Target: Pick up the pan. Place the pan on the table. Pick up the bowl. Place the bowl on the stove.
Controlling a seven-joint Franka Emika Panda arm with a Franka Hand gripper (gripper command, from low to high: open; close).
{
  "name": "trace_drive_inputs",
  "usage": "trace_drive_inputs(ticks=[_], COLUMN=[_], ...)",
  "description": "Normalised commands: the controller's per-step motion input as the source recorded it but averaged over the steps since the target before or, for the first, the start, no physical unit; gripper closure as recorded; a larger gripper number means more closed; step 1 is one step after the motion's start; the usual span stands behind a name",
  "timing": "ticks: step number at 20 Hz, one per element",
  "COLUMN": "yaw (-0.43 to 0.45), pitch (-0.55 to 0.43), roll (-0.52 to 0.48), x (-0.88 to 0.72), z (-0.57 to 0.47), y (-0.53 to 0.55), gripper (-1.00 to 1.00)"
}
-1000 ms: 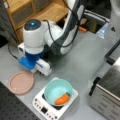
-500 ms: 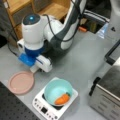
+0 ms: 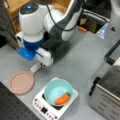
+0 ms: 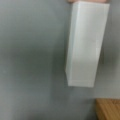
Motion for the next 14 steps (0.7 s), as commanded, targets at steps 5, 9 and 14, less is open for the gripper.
trace_drive_inputs(ticks=[5, 9, 14], yaw=[-0.007, -0.026, -0.049], pitch=[0.012, -0.034, -0.078], roll=[0.061, 0.093, 0.104], x=[-0.21, -0.19, -0.35], z=[0.37, 0.10, 0.08], y=[0.17, 0.16, 0.25], gripper=[-1.00, -1.00, -1.00])
